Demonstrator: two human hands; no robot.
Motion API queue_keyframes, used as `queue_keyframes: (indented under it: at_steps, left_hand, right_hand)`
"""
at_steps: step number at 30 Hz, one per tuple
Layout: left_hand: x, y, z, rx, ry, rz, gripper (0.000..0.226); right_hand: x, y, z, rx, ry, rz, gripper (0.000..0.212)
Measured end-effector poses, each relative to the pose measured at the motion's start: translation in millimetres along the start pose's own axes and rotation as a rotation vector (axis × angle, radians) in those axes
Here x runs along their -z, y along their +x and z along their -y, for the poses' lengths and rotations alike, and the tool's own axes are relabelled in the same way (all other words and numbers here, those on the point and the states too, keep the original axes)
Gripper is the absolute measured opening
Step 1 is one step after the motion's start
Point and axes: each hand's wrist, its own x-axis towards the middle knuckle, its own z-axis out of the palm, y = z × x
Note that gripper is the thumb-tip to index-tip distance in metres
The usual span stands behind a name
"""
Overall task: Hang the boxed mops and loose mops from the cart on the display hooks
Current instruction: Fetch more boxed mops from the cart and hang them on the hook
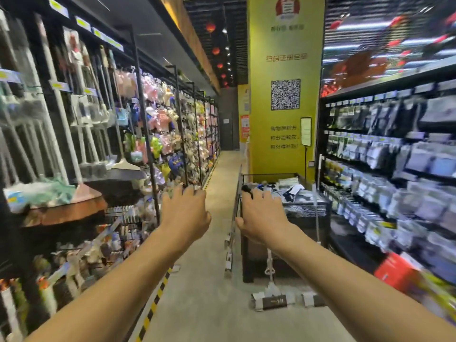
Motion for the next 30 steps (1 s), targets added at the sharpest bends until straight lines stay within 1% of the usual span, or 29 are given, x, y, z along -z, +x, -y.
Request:
queue_keyframes:
  at_steps: [6,11,16,25,30]
  left_hand:
    - [-51,89,-79,-0.164,-0.089,0.015,0.053]
    - [-87,178,-139,-0.303,-0.178,0.024,0.053]
    - [-117,257,-198,-0.434,-0.221,0.007,0.048]
    - [-173,348,-324,-0.621,-0.246,0.06,0.049]
    - [-206,394,-403,-0.691,-0.227,0.075,0.053]
  right_hand:
    - [-31,44,-87,-0.171,-0.101,0.039,0.061]
    - [-41,90,-159,-0.335,-0.212,0.055,0.063]
    - [-53,133,-220,-0.479,-0.264,0.049,0.055]
    - [-94,179,-332,-0.675,-0.271,0.078,0.055]
    - [-123,212,-413,-0.73,-0.259,0.091,0.055]
